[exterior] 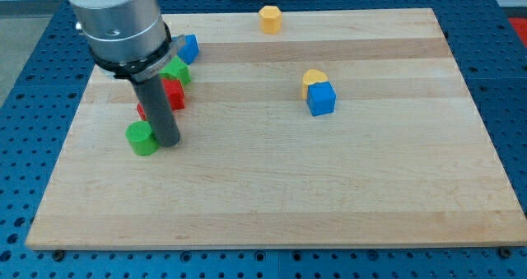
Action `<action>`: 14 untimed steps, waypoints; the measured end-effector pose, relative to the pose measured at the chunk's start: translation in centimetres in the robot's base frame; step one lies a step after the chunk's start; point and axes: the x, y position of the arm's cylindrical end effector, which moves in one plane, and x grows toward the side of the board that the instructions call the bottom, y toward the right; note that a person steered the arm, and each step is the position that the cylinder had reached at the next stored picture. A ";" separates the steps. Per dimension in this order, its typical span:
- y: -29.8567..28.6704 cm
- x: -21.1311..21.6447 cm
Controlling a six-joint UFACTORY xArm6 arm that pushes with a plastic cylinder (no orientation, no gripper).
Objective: Adjust the red and green blocks in a vertical line
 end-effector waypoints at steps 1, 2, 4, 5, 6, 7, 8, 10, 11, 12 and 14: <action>1.9 0.2; 2.7 4.0; -3.8 7.8; -5.8 4.8; -6.0 1.9; -6.0 0.5; -6.0 1.0; -9.4 0.6; -9.1 -1.3; -8.4 -2.2; -4.6 -3.1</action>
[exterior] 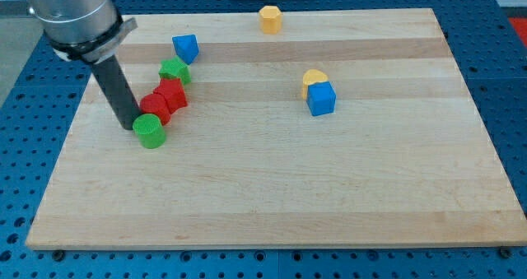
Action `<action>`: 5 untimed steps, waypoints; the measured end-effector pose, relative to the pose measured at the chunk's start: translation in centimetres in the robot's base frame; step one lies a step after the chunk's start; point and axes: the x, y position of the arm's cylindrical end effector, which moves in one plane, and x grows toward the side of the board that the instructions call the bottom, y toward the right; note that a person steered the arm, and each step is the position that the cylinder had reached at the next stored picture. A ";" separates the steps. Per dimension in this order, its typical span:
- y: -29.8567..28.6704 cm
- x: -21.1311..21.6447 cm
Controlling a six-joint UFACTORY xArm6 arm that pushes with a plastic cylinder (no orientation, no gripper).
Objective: Adjust the red and green blocks in a vertical line
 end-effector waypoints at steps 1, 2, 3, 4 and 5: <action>1.0 0.0; -1.0 0.0; -7.2 -1.4; -10.4 -4.2; -10.4 -6.8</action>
